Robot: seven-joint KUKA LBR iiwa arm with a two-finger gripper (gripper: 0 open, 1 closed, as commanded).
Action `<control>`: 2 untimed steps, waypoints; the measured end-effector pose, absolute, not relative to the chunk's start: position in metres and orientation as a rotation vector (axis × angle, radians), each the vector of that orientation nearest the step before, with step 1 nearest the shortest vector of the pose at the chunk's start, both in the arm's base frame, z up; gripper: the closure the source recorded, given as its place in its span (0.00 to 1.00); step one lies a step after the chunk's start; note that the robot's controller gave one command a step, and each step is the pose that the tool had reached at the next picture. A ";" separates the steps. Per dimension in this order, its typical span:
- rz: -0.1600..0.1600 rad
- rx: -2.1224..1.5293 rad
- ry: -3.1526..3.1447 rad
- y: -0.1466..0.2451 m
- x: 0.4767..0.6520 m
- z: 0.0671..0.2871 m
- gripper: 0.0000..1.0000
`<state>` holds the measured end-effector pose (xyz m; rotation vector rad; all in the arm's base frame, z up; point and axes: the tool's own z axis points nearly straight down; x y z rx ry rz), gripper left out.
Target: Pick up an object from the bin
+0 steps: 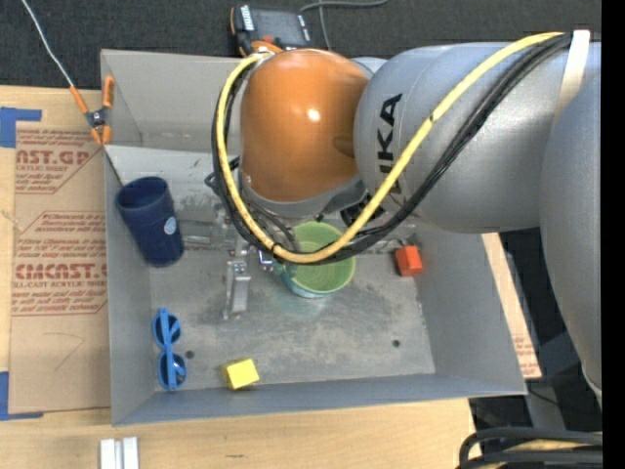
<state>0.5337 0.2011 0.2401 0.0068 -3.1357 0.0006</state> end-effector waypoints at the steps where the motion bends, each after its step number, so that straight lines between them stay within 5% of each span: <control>1: 0.007 -0.087 -3.131 0.113 0.574 0.166 0.00; 2: 0.012 -0.438 -3.101 0.042 0.519 0.170 0.00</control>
Offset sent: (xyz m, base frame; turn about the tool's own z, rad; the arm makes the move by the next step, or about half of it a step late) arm 0.0396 -0.0823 -0.0690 0.0527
